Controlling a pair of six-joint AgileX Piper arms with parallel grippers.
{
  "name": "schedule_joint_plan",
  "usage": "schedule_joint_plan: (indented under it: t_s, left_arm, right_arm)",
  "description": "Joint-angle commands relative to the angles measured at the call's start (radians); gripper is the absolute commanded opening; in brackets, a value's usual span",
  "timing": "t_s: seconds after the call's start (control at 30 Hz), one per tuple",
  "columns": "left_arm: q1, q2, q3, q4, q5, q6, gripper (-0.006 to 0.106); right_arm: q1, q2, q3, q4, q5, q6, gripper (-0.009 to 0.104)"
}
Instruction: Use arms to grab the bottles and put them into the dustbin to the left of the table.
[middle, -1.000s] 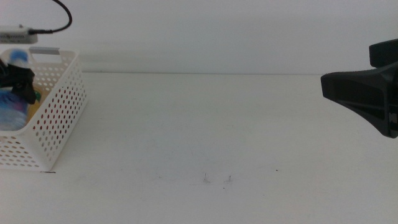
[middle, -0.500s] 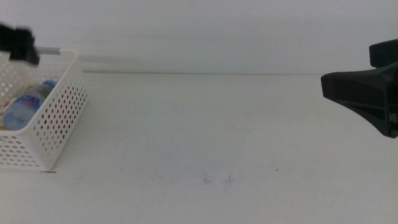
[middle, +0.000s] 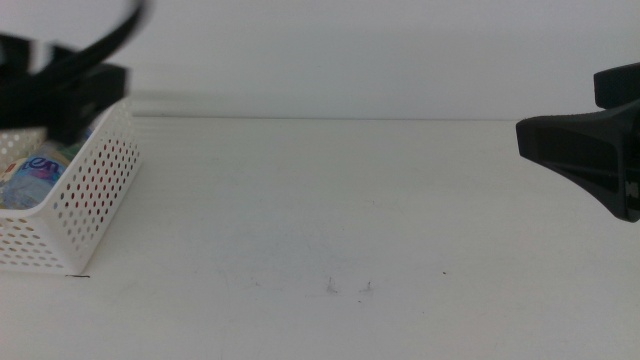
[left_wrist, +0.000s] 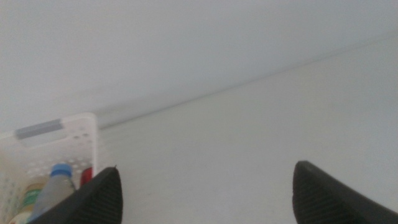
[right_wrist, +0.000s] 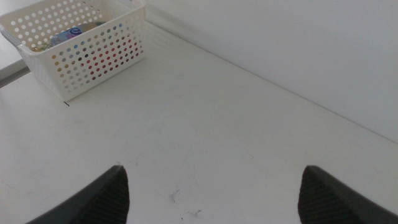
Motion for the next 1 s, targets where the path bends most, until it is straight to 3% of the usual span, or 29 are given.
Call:
schedule_joint_plan:
  t_s: [0.0,0.1,0.27,0.47,0.73,0.97]
  left_arm:
    - [-0.033,-0.103,0.08,0.114,-0.043,-0.166,0.094]
    - [-0.029,-0.167,0.127,0.166,-0.038,-0.21,0.094]
    - [-0.021,-0.178,0.137,0.137,-0.059,-0.21,0.094]
    - [-0.021,-0.178,0.137,0.199,-0.105,-0.21,0.094]
    - [-0.021,-0.178,0.151,0.199,-0.107,-0.21,0.094]
    - [-0.021,-0.206,0.266,0.071,-0.166,-0.21,0.094]
  right_arm:
    - [0.001,-0.003,-0.003,-0.002,-0.01,-0.007,0.093]
    - [0.001,-0.003,-0.003,-0.002,-0.01,-0.007,0.093]
    - [0.001,-0.003,-0.003,-0.002,-0.01,-0.007,0.093]
    - [0.001,-0.003,-0.003,-0.002,-0.01,-0.007,0.093]
    - [0.001,-0.008,0.013,-0.01,-0.012,-0.007,0.093]
    - [0.001,-0.026,0.04,-0.005,-0.031,-0.007,0.092]
